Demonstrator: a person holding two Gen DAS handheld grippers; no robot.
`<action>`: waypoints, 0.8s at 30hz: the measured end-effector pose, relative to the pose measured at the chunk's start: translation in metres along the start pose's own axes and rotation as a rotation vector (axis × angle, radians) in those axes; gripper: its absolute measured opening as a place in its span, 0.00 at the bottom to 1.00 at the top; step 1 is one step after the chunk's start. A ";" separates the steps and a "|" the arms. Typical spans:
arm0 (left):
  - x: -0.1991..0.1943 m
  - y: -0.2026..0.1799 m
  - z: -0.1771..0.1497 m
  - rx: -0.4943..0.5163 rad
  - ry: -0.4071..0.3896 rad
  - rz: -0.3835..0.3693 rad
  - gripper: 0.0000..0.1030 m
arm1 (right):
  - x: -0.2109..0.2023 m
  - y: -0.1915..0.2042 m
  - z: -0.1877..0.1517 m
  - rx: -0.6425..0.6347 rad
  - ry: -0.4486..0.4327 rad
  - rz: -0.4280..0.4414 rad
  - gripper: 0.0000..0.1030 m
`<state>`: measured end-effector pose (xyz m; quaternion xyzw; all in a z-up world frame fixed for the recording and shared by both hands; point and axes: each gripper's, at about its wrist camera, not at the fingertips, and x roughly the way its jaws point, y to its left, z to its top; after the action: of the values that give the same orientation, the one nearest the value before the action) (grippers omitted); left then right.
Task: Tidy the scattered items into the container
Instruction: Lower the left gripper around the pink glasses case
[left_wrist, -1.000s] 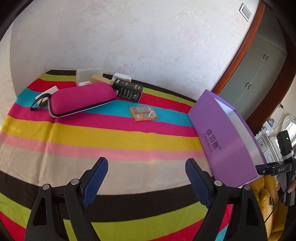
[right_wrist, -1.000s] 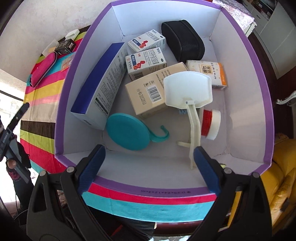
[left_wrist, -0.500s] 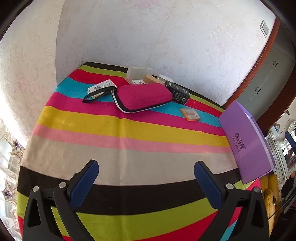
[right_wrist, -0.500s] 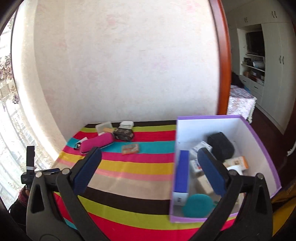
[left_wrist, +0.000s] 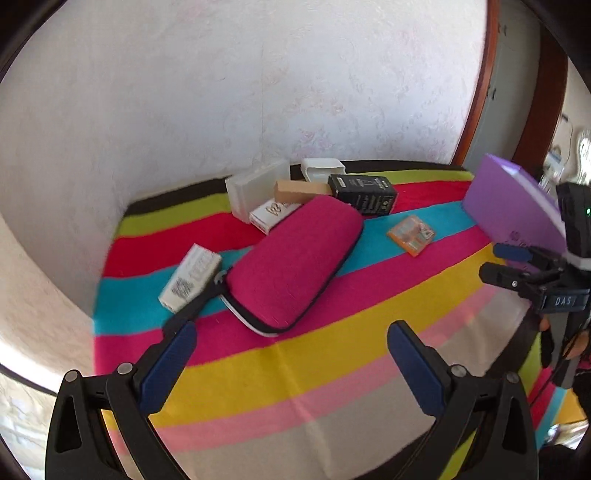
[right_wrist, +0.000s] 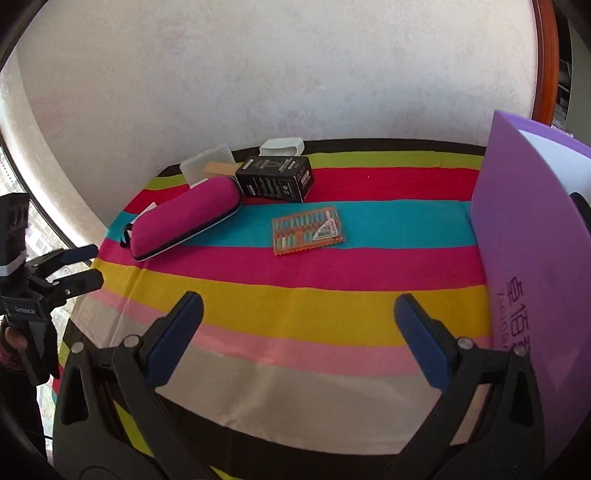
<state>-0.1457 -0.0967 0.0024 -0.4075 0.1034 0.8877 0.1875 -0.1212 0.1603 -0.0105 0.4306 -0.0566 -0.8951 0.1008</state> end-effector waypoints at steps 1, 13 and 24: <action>0.003 -0.001 0.007 0.032 -0.010 0.013 1.00 | 0.008 -0.001 0.002 0.009 0.009 -0.002 1.00; 0.091 -0.012 0.053 0.191 0.161 -0.108 1.00 | 0.045 -0.009 0.002 0.066 0.050 0.002 1.00; 0.097 -0.034 0.035 0.246 0.181 -0.034 1.00 | 0.074 -0.003 0.022 -0.006 0.078 -0.049 1.00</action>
<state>-0.2135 -0.0296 -0.0499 -0.4613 0.2212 0.8248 0.2409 -0.1837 0.1461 -0.0539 0.4663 -0.0394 -0.8799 0.0825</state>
